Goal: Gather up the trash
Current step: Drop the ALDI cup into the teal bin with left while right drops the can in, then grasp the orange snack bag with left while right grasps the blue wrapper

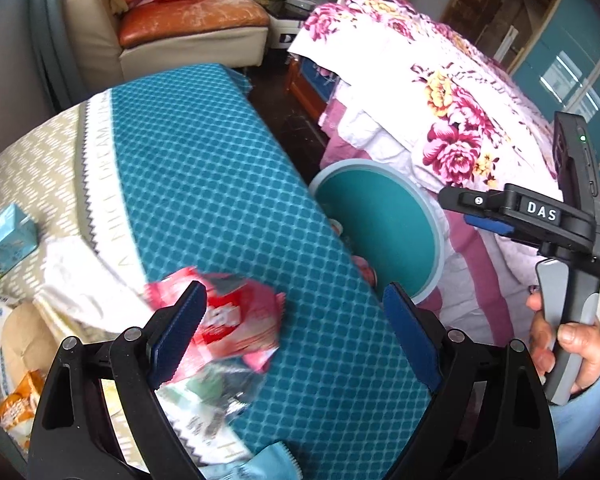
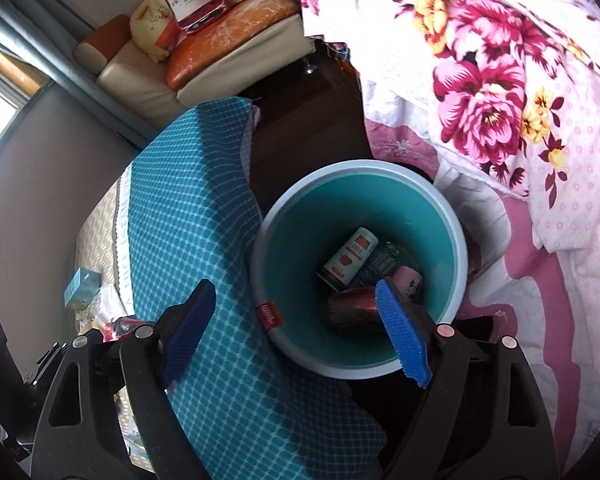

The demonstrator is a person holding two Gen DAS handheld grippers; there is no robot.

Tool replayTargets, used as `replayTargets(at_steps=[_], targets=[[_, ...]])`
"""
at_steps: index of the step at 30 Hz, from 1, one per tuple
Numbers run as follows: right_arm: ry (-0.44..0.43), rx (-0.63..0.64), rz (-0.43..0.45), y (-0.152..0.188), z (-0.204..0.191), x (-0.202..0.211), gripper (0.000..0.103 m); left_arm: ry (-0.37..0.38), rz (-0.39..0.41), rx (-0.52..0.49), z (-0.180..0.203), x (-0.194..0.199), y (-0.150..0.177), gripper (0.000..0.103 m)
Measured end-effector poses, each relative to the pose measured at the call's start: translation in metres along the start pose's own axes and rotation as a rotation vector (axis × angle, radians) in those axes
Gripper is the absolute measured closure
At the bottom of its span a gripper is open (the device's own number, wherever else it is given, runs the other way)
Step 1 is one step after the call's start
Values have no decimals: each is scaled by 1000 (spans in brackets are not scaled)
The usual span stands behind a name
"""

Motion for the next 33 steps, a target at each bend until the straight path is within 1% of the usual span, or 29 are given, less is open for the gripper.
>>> replayTargets(at_steps=[7, 10, 18, 24, 28, 31, 33], targets=[[-6, 48, -18, 16, -36, 6, 24, -19, 29, 58, -47, 28, 20, 13], [-10, 79, -38, 28, -56, 4, 21, -31, 44, 88, -69, 41, 31, 13], [-4, 163, -91, 62, -105, -5, 20, -53, 60, 141, -118, 66, 66, 13], [-7, 211, -126, 85, -134, -12, 20, -104, 76, 177, -158, 84, 99, 13], [-6, 226, -158, 102, -145, -18, 20, -138, 89, 203, -187, 95, 119, 13], [2, 237, -185, 114, -152, -25, 20, -175, 114, 240, -214, 104, 135, 13], [7, 241, -199, 121, -156, -29, 20, -187, 126, 261, -225, 107, 143, 13]])
Point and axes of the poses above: each gripper's, at about its wrist camera, not at the fingertips, and x roughly against the way its jaws point, z to its right, y to its underside, the point moved 7 cm from there along -x, roughly the way its jaws point, and after that the axes turned 2 degrees about -y, right-handed, at the moved point
